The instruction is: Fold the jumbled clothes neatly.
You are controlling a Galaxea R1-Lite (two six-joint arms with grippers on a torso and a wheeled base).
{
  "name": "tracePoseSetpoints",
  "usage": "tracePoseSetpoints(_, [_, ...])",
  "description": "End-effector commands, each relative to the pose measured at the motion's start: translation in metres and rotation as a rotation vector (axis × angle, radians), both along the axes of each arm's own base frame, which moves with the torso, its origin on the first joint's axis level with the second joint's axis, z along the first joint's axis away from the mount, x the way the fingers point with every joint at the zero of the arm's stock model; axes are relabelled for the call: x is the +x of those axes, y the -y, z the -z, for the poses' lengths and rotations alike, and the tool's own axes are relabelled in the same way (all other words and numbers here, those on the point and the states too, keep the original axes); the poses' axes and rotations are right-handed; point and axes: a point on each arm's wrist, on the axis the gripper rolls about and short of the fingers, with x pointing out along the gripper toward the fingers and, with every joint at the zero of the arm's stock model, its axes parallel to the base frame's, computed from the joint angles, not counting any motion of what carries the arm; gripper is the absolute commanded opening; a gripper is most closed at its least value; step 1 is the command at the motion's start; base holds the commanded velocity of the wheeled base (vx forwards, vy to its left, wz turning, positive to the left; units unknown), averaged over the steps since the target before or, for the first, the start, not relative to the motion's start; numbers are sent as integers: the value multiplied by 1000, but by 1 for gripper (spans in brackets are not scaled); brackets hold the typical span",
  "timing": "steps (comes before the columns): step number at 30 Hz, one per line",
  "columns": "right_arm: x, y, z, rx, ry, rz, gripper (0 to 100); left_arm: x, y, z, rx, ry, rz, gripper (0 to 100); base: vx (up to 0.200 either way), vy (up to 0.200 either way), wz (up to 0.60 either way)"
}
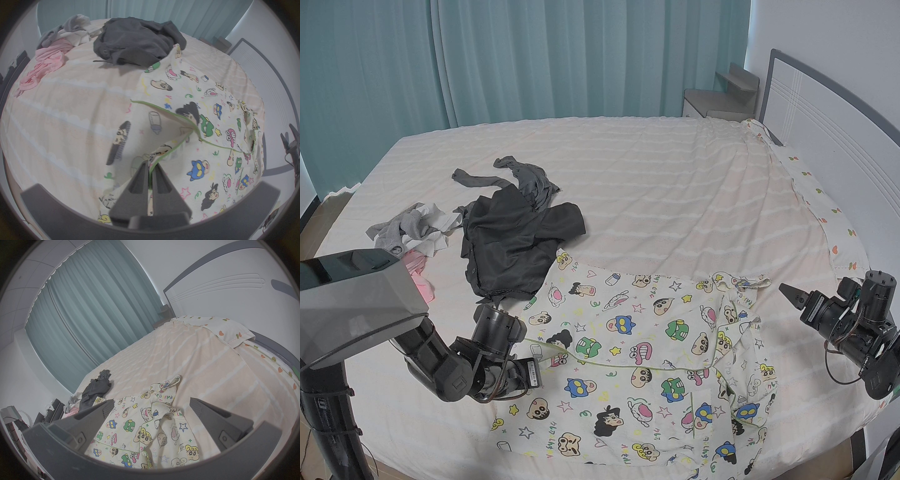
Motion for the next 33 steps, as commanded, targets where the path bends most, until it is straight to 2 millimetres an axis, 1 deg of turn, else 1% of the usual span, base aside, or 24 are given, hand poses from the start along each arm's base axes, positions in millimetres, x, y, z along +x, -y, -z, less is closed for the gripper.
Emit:
tracePoseSetpoints(1, [0, -1, 0, 0, -2, -3, 100, 1, -5, 0, 5, 1, -16, 0, 0, 0, 0])
tracePoseSetpoints(4, [0, -1, 0, 0, 0, -1, 100, 3, -9, -2, 34, 22, -45, 0, 0, 0, 0])
tracePoseSetpoints(5, [0, -1, 0, 0, 0, -1, 100, 3, -10, -2, 42, 26, -53, 100, 0, 0, 0])
tracePoseSetpoints(9, [0, -1, 0, 0, 0, -1, 100, 4, -9, -3, 44, 33, -54, 100, 0, 0, 0])
tracePoseSetpoints(14, [-1, -1, -1, 0, 3, -1, 100, 10, -6, -8, 5, 105, -61, 100, 0, 0, 0])
tracePoseSetpoints(18, [-1, -1, -1, -3, 3, -2, 100, 8, -6, -6, 12, 102, -49, 100, 0, 0, 0])
tracePoseSetpoints(19, [-1, 0, -1, 0, 3, 0, 100, 5, -5, -3, 26, 88, -29, 100, 0, 0, 0])
tracePoseSetpoints(22, [-1, 0, -1, -3, 6, -1, 100, 5, -5, 4, 81, 82, 12, 100, 0, 0, 0])
tracePoseSetpoints(23, [-1, 0, -1, 0, 3, -1, 100, 8, -7, 10, 147, 90, 5, 100, 0, 0, 0])
tracePoseSetpoints(24, [0, 1, -1, 0, 4, 5, 100, 11, -9, 11, 183, 102, -27, 100, 0, 0, 0])
tracePoseSetpoints(27, [0, 5, 0, 3, -2, 18, 100, 16, -12, 9, 191, 136, -95, 100, 0, 0, 0])
tracePoseSetpoints(28, [1, 9, 4, 2, -23, 31, 100, 16, -16, 1, 130, 147, -142, 100, 0, 0, 0])
tracePoseSetpoints(29, [1, 11, 6, 2, -34, 33, 100, 15, -18, -4, 103, 152, -151, 100, 0, 0, 0])
tracePoseSetpoints(30, [2, 13, 13, 2, -64, 32, 100, 10, -23, -18, 34, 156, -155, 100, 0, 0, 0])
tracePoseSetpoints(31, [3, 16, 20, 3, -95, 31, 100, 3, -27, -25, -4, 152, -147, 100, 0, 0, 0])
tracePoseSetpoints(33, [10, 26, 39, 14, -166, 30, 100, -16, -34, -43, -91, 143, -98, 100, 0, 0, 0])
